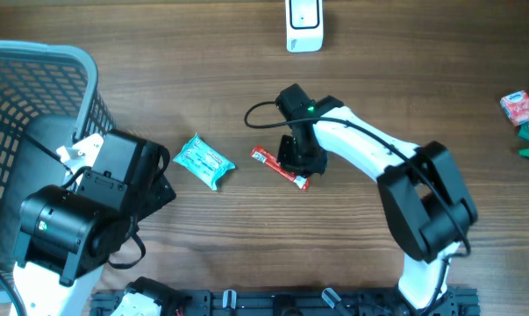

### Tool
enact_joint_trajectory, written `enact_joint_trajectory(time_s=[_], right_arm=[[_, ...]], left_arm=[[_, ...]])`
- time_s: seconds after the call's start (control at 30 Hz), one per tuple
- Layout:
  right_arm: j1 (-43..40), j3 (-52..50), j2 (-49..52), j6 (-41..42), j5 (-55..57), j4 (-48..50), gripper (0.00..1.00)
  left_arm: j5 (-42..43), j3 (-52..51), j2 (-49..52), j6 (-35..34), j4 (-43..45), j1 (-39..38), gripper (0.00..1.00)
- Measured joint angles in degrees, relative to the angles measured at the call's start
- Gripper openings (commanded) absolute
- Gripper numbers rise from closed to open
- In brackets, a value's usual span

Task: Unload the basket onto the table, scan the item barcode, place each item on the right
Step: 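Grasp the red tube with the right gripper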

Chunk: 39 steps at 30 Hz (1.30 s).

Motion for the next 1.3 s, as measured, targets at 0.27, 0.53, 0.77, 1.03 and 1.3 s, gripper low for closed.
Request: enact_joint_trajectory(time_s=[0.27,0.53,0.77,1.03,1.3], right_arm=[[0.0,-1.9,-7.7,-25.7,0.5,3.7,0.62],[0.0,-9.8,-7.6,-38.8,-3.7,16.2,0.58],[-0.2,-8.7,-2.5,-41.3,-1.9,16.4,0.36],[4.0,-5.1,0.9,-40.8,-1.4,9.2,0.04],[3.6,-5.4,0.7,-32.6,-11.3,7.6,0.04]], left_arm=[[0.0,0.0,0.0,0.0,0.0,0.0,1.00],[0.0,0.0,0.0,0.0,0.0,0.0,1.00],[0.0,0.0,0.0,0.0,0.0,0.0,1.00],[0.0,0.0,0.0,0.0,0.0,0.0,1.00],[0.0,0.0,0.0,0.0,0.0,0.0,1.00]])
